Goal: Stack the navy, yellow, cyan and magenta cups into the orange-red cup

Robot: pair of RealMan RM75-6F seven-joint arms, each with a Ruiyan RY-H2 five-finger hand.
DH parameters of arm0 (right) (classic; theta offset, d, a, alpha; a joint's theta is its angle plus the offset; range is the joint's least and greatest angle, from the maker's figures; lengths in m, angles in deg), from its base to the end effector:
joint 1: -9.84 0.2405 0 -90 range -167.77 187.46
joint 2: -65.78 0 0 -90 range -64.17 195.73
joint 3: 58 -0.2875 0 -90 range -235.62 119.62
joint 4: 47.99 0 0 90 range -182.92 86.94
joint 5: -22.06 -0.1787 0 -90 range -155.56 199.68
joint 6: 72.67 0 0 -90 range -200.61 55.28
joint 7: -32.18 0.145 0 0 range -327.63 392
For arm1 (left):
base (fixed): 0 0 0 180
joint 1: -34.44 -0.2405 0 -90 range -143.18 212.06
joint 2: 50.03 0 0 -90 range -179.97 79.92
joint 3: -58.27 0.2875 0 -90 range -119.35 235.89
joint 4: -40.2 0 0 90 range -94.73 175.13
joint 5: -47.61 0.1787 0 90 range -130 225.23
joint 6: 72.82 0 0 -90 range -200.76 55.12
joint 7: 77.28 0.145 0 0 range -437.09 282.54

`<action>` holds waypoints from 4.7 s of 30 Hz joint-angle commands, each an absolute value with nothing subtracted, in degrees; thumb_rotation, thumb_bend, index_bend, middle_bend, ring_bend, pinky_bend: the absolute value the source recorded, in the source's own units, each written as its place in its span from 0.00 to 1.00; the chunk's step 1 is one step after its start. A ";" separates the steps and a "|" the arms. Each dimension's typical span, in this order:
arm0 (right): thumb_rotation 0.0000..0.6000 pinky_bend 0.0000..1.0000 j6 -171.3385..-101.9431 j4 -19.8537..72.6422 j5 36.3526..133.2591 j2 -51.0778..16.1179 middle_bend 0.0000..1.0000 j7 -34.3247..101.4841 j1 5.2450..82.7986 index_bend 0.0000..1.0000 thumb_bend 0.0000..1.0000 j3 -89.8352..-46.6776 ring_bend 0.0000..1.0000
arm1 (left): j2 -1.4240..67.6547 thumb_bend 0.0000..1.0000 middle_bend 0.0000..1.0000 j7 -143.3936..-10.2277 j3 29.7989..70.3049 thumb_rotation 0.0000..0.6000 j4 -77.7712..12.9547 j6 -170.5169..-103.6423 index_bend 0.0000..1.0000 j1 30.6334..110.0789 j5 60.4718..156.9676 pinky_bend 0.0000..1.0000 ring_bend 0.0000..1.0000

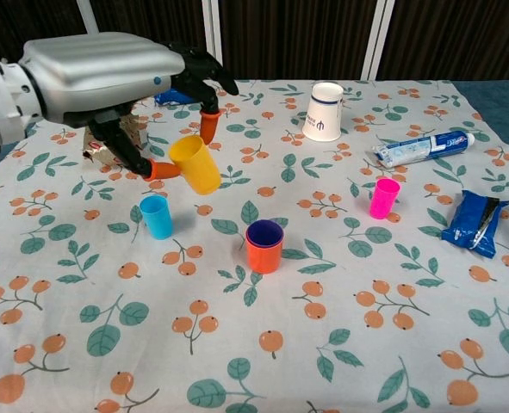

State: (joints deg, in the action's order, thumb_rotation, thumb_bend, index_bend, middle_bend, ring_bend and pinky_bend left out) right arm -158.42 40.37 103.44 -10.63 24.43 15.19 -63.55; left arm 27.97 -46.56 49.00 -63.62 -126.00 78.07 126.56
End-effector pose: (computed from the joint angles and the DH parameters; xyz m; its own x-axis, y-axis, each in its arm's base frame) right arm -0.3302 -0.1922 0.1453 0.3767 0.0381 0.9255 -0.9251 0.0677 0.3737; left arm -0.1034 0.3125 0.0554 0.6146 0.0669 0.7860 0.5871 -0.7043 -0.3991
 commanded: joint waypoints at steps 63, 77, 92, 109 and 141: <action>1.00 0.10 -158.13 39.65 102.41 -10.54 0.00 24.37 14.64 0.00 0.39 -64.51 0.00 | 34.69 0.07 0.07 -28.85 51.13 1.00 -64.35 -130.66 0.12 91.31 102.34 0.00 0.00; 1.00 0.10 -157.91 39.93 102.59 -10.92 0.00 23.48 14.69 0.00 0.39 -64.23 0.00 | 22.00 0.07 0.08 -41.36 54.63 1.00 -66.96 -133.45 0.19 84.14 111.83 0.00 0.00; 1.00 0.10 -157.92 40.37 102.24 -11.32 0.00 22.16 14.63 0.00 0.39 -64.27 0.00 | 24.23 0.07 0.08 -53.31 57.79 1.00 -55.99 -127.80 0.30 80.97 116.31 0.00 0.00; 1.00 0.10 -157.54 40.07 101.38 -11.28 0.00 22.52 14.63 0.00 0.39 -64.68 0.00 | 32.14 0.18 0.09 -51.52 57.14 1.00 -49.16 -125.03 0.42 81.54 115.47 0.00 0.00; 1.00 0.10 -157.72 39.96 100.74 -11.23 0.00 23.79 14.49 0.00 0.39 -65.29 0.00 | 36.41 0.26 0.13 -45.62 56.21 1.00 -47.47 -125.34 0.49 81.65 113.53 0.00 0.00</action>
